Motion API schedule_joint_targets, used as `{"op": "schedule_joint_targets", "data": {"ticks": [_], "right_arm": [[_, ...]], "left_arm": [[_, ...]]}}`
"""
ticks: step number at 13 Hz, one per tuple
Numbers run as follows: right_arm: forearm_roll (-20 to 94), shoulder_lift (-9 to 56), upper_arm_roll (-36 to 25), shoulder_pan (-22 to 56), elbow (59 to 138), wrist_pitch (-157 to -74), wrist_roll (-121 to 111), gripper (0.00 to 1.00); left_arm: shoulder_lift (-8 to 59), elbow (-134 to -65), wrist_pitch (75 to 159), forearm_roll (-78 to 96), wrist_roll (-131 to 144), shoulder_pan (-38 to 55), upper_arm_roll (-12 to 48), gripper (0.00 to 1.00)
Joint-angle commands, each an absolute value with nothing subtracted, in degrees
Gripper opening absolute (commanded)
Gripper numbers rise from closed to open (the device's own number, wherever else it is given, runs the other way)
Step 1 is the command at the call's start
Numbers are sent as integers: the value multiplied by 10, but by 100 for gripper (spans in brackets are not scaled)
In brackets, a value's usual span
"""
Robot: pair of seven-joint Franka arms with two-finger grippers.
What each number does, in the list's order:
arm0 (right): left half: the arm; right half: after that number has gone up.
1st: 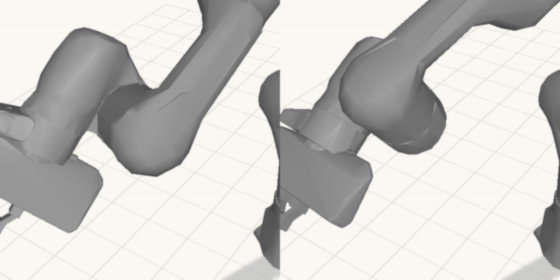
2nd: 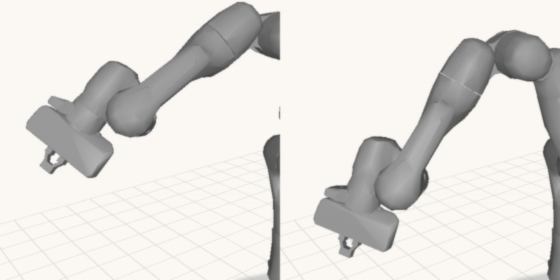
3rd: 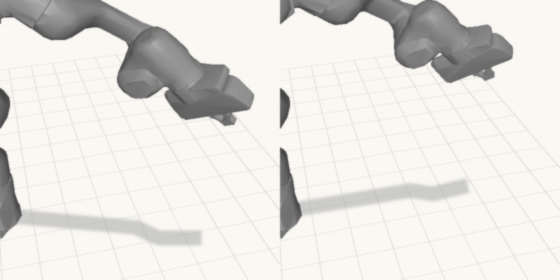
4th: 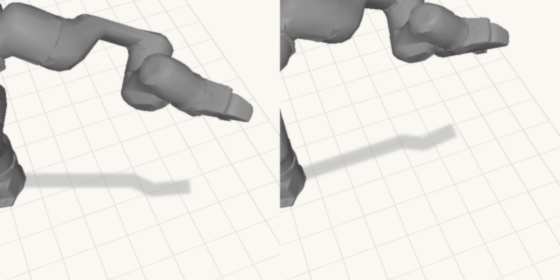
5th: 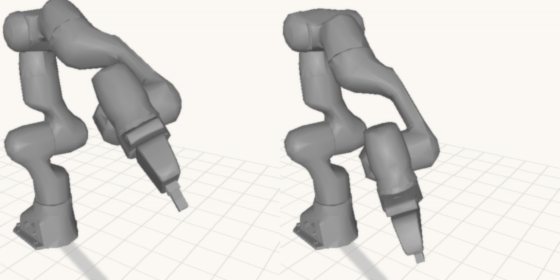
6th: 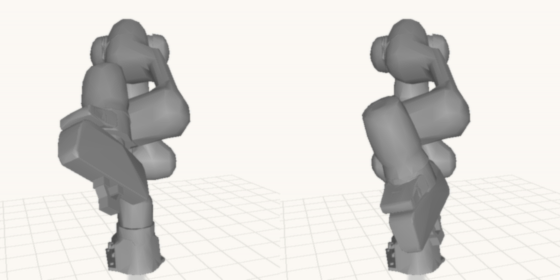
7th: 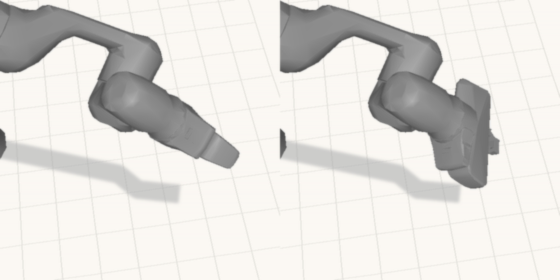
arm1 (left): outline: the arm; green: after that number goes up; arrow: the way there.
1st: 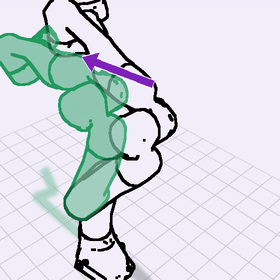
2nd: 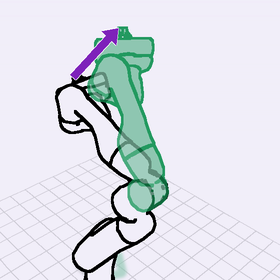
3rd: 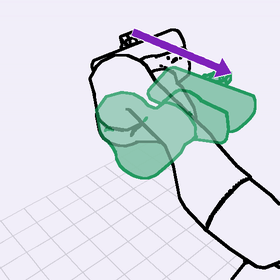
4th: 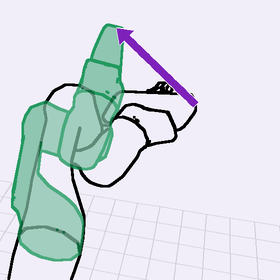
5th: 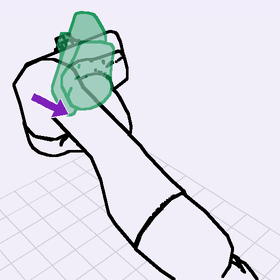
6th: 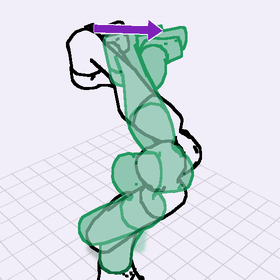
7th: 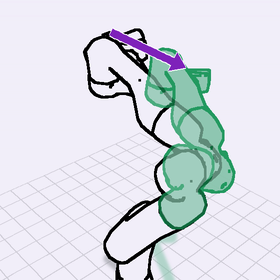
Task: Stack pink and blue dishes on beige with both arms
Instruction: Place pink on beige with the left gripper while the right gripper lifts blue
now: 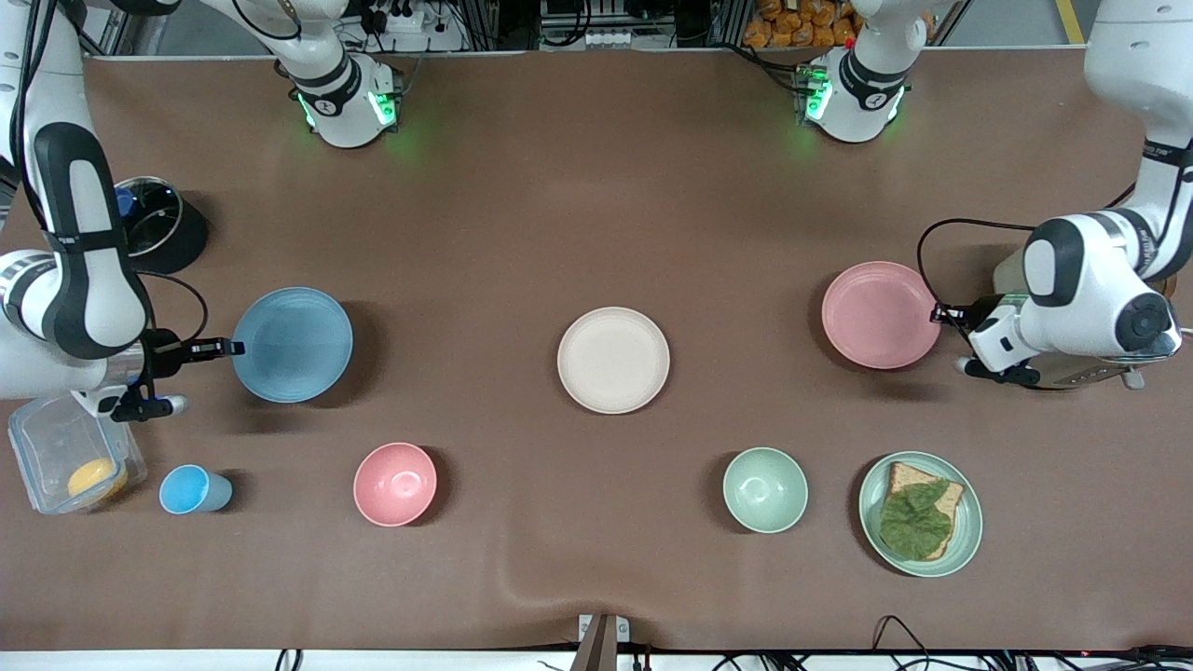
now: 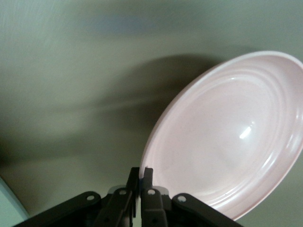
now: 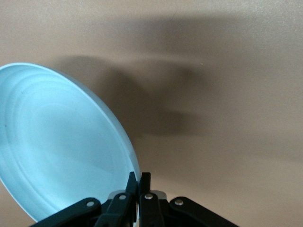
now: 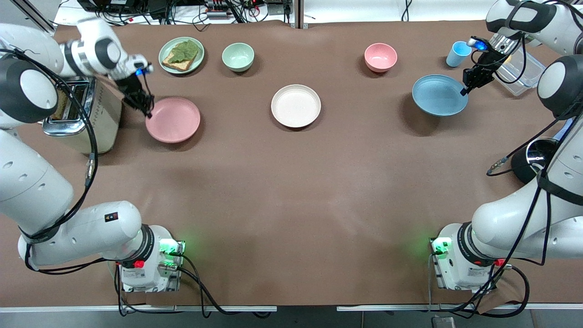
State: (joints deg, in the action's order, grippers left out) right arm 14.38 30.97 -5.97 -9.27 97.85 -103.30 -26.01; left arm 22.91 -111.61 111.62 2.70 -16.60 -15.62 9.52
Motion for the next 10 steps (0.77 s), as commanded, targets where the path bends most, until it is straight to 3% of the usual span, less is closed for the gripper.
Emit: {"op": "schedule_joint_targets", "data": {"ticks": [1, 5, 10], "right_arm": [[142, 310, -62, -90, 969, -1021, -250, 0], [142, 310, -62, -90, 969, -1021, -250, 0], [141, 311, -62, -89, 969, -1021, -250, 0]], "left_arm": [[229, -1047, 1053, 58, -140, -144, 122, 0], [261, -968, 1054, 95, -32, -109, 200, 0], [348, -893, 1121, 108, 73, 11, 204, 0]]}}
